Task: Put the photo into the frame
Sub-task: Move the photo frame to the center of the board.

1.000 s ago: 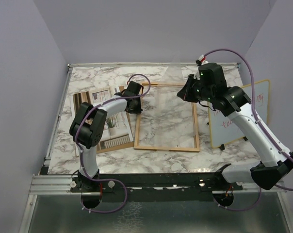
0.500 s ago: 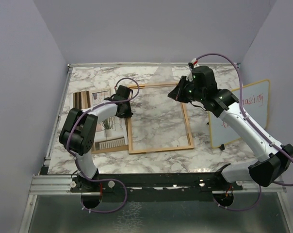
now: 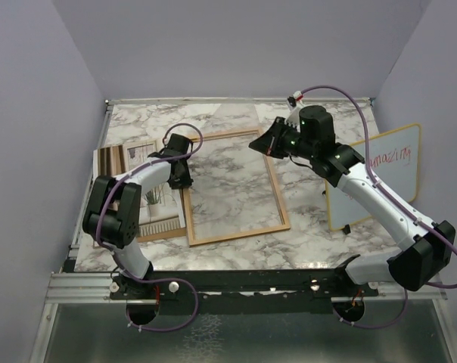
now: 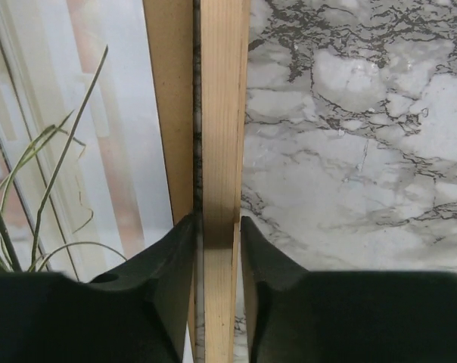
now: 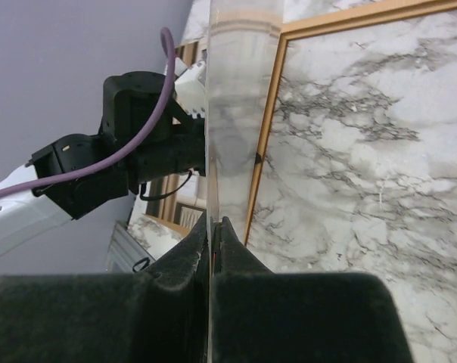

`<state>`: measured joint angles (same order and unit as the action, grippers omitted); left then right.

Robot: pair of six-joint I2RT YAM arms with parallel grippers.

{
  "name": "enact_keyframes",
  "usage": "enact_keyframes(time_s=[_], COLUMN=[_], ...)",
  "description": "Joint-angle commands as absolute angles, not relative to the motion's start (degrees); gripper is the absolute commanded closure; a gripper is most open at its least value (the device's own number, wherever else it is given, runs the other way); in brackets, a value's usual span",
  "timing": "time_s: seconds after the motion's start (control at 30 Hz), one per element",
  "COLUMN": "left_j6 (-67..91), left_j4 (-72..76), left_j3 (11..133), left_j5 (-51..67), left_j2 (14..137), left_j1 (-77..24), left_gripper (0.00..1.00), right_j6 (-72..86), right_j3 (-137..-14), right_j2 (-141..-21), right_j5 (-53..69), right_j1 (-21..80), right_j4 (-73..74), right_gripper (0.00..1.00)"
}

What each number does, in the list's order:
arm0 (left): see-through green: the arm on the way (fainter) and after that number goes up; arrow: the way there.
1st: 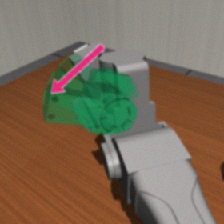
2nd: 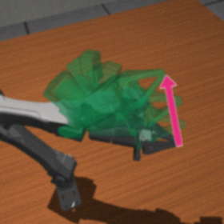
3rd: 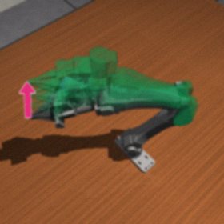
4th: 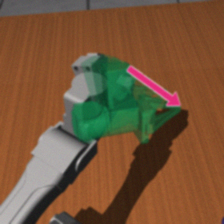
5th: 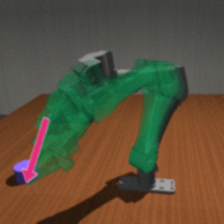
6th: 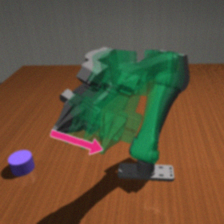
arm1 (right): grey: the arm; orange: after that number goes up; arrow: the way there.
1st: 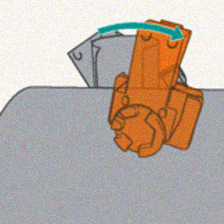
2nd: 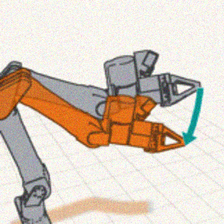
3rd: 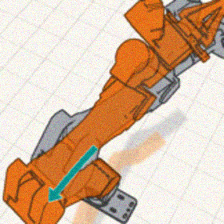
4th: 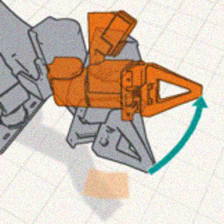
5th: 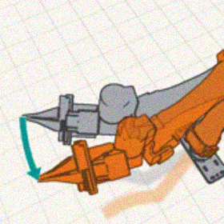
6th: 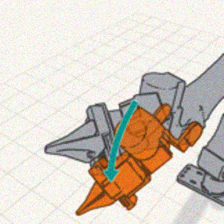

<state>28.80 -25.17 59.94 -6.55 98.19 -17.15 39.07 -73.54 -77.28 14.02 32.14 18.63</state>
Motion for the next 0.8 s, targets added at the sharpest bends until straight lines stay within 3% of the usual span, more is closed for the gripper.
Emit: enact_keyframes(time_s=[0.0, 0.1, 0.23, 0.47, 0.77], left_j6=[27.8, 27.2, 26.3, 28.6, 30.7], left_j4=[-29.9, -31.3, -33.0, -33.0, -29.4], left_j3=[62.1, 64.6, 65.9, 63.8, 60.4], left_j5=[-2.2, -0.7, -0.6, -4.7, -3.8], left_j2=[91.7, 88.3, 86.0, 85.8, 88.3], left_j1=[-15.1, -13.6, -11.0, -8.2, -7.6], left_gripper=[0.59, 0.49, 0.47, 0.64, 0.65], right_j6=[40.5, 40.6, 40.1, 42.7, 47.9], right_j3=[-73.6, -72.9, -72.3, -71.7, -69.2], right_j2=[-78.0, -78.9, -80.3, -83.5, -86.9], right_j5=[18.9, 19.6, 19.9, 22.7, 26.4], right_j1=[31.8, 31.7, 31.3, 31.0, 30.1], right_j4=[12.3, 11.0, 9.1, 5.5, 1.4], right_gripper=[1.00, 1.00, 0.99, 1.00, 0.99])
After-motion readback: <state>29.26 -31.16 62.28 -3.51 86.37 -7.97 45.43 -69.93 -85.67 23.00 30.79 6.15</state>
